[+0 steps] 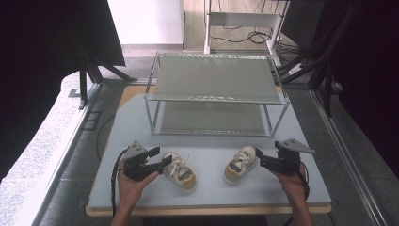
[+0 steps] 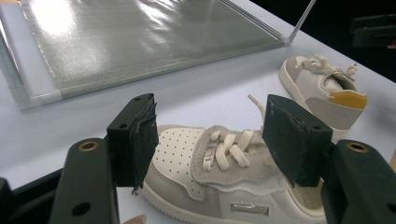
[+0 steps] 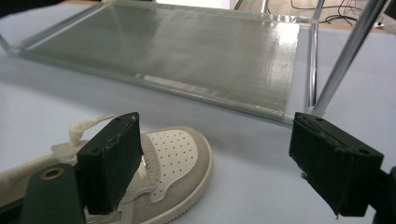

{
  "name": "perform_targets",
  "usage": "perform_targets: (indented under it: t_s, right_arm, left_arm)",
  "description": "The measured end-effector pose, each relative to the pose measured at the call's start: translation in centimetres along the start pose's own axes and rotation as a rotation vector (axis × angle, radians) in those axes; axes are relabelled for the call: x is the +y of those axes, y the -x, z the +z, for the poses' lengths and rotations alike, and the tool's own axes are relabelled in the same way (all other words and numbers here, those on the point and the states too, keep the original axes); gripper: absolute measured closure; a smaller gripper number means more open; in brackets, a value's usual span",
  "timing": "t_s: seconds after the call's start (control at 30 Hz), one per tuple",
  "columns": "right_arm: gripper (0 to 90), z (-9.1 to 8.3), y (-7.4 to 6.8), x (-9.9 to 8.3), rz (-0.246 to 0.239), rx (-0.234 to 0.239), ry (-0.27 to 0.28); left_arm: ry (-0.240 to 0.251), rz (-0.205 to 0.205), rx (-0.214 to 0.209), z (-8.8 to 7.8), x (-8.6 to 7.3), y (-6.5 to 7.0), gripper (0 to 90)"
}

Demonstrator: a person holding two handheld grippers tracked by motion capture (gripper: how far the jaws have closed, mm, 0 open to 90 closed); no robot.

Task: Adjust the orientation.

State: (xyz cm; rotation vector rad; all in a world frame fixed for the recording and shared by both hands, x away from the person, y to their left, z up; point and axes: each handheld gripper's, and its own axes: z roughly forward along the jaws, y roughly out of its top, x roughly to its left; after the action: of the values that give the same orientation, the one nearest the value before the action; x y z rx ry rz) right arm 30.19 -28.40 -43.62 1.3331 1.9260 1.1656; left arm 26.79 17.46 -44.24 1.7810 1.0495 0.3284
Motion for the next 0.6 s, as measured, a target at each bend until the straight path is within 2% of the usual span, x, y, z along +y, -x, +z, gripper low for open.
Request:
perform_targets:
  t_s: [0.23, 0.43, 0.6]
  right_arm:
    - [18.5, -0.5, 0.1, 0.2, -0.031, 0.033, -0.005]
    - [22.2, -0.4, -0.9, 0.2, -0.06, 0.056, -0.013]
    - [25.3, -0.6, -2.0, 0.3, -0.07, 0.078, -0.004]
  left_arm:
    - [-0.001, 0.009, -0.006, 0.1, 0.2, 0.3, 35.1]
    - [-0.008, 0.038, -0.038, 0.1, 0.3, 0.9, 34.8]
    - [0.009, 0.033, -0.054, -0.2, 0.6, 0.7, 34.8]
